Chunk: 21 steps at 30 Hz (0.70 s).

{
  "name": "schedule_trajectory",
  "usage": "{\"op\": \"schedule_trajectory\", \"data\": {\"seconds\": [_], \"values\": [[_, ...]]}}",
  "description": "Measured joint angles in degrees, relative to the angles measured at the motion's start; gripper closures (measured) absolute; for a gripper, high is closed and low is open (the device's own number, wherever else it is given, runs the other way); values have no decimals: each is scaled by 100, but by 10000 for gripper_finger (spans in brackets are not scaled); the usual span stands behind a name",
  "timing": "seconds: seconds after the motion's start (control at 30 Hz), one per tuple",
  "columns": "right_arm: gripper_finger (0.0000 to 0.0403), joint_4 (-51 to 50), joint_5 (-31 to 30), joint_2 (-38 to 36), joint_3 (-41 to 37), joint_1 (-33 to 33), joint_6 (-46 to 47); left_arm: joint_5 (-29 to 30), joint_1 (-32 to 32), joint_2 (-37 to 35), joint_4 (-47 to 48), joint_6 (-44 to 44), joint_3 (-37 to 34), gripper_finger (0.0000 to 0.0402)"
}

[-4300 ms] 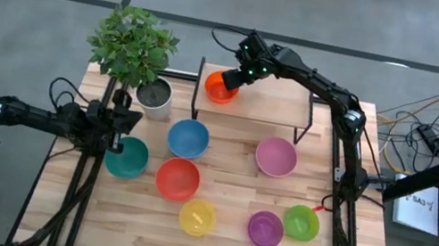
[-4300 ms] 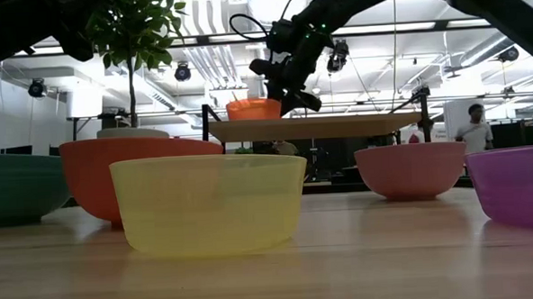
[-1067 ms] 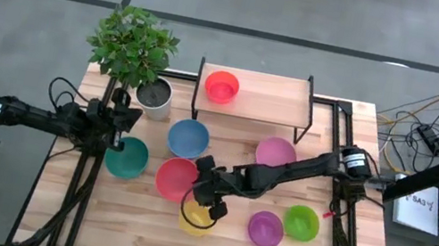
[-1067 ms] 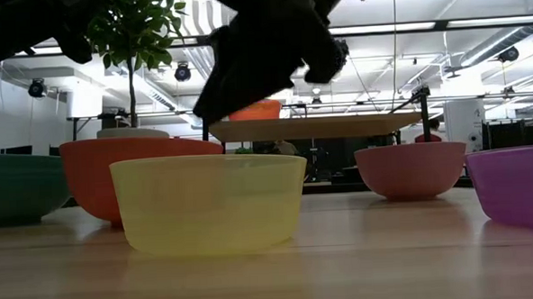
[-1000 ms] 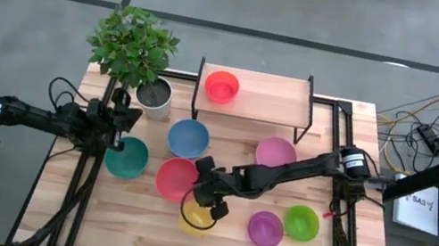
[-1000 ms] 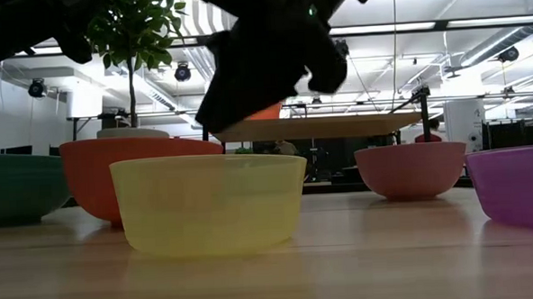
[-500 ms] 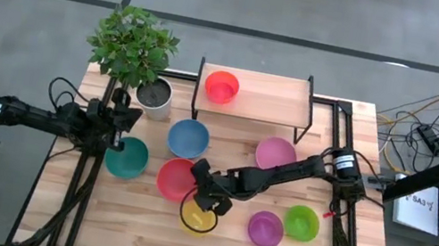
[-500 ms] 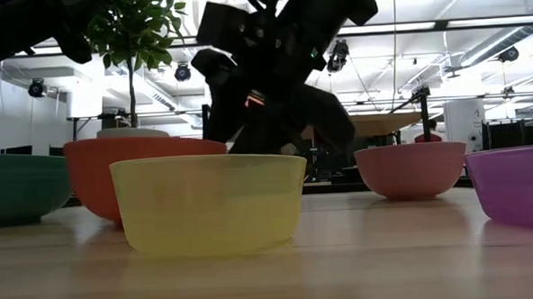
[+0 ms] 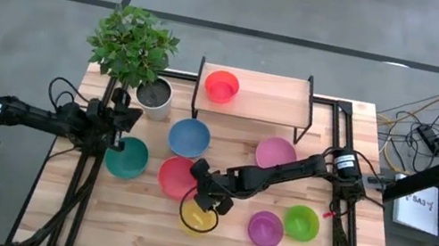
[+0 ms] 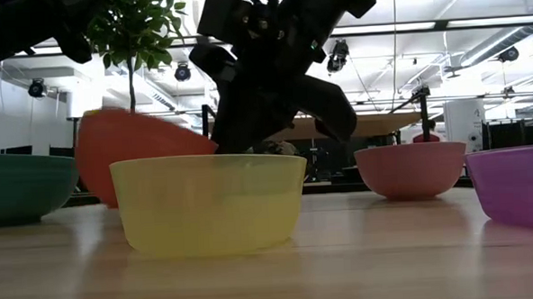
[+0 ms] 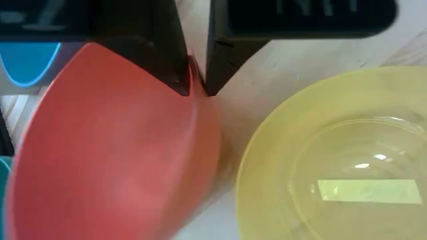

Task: Place and stack bowls onto a shelf
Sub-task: Put the orange bowl on the shelf

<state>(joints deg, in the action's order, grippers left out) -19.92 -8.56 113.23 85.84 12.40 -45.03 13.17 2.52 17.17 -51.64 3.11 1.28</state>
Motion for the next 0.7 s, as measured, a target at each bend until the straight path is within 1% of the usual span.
{"op": "schedule_trajectory", "data": {"seconds": [0.1, 0.3, 0.5, 0.7], "values": [[389, -13, 23, -4, 0, 0, -18, 0, 0, 0, 1, 2, 0, 402], [392, -79, -8, -25, 4, 33, -10, -2, -2, 0, 0, 2, 0, 402], [393, -314, -91, -159, 310, 135, 46, 0, 0, 0, 0, 2, 0, 402], [393, -681, -84, -593, 665, 158, 643, -2, 0, 0, 0, 2, 0, 402]]}}
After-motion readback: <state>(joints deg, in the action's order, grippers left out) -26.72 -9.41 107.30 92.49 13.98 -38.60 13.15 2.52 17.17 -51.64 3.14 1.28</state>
